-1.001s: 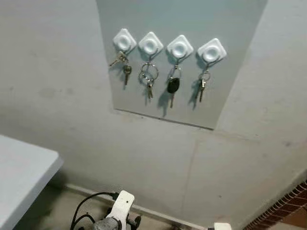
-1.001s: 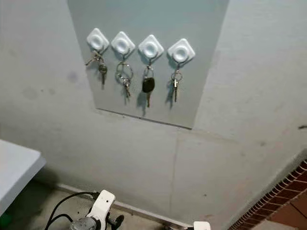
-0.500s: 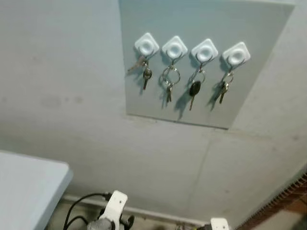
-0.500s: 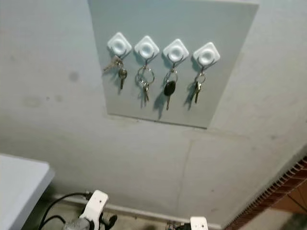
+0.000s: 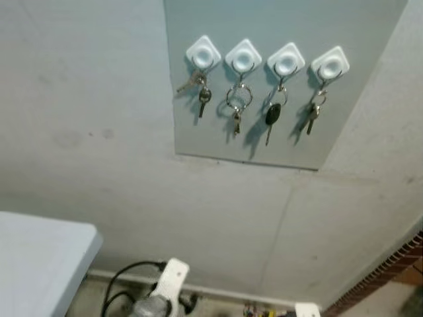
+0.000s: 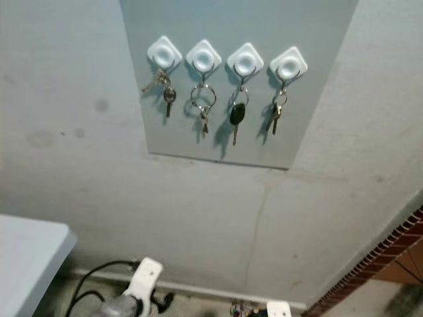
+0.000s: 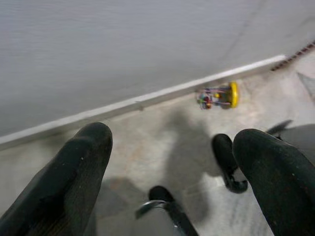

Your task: Hang keys on a hook

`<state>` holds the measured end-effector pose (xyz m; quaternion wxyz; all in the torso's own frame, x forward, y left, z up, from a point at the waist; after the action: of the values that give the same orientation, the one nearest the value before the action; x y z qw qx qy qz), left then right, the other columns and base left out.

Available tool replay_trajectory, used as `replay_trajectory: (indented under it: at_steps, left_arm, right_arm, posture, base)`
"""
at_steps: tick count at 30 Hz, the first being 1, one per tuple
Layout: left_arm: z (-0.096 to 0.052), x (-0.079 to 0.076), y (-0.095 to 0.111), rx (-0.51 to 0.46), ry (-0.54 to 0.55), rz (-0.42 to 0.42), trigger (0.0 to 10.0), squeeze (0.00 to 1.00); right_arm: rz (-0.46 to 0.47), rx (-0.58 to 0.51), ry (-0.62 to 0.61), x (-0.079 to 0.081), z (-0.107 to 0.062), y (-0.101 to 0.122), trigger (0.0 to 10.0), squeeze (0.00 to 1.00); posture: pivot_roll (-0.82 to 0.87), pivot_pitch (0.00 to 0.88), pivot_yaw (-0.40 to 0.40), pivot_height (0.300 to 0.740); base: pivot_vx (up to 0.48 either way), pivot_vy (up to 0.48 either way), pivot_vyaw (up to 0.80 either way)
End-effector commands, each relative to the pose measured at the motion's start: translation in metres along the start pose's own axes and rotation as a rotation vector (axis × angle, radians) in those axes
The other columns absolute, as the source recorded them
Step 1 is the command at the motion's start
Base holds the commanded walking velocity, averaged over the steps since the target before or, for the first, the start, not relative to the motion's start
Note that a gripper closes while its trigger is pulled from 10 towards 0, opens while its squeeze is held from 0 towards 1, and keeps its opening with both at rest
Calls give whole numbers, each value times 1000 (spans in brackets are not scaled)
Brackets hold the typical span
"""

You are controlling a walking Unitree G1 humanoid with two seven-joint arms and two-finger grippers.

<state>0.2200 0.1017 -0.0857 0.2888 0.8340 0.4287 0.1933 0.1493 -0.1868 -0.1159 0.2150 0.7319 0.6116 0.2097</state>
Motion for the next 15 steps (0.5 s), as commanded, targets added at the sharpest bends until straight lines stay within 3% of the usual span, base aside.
replay_trajectory:
  at_steps: [1, 6, 15]
  left_arm:
    - [0, 5, 2, 3, 13, 27, 10000, 0]
    - [0, 6, 3, -7, 7, 36, 10000, 0]
    - [-1, 8, 5, -22, 3, 32, 10000, 0]
  right_arm:
    - [15, 6, -5, -1, 0, -2, 10000, 0]
    - [20, 5, -6, -2, 0, -2, 10000, 0]
    - [25, 1, -6, -2, -1, -1, 10000, 0]
  posture:
    - [-65, 0, 18, 692]
    - [-68, 0, 21, 692]
    - [-68, 0, 21, 692]
  base:
    - [0, 0, 0]
    - [0, 0, 0]
    - [0, -295, 0]
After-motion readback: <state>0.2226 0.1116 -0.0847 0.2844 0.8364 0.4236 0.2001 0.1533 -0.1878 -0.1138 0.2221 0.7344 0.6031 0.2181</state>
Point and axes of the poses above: a point about 5 cm out from each wrist's last joint towards the gripper, its own z axis pointing out of the wrist towards the gripper, its own y axis along the axis of the wrist's last joint, x = y × z, the point moved 2 cm from there along z, pointing out of the wrist towards the gripper, and after that the axes turned 10 degrees about z, right-handed, at the moved point
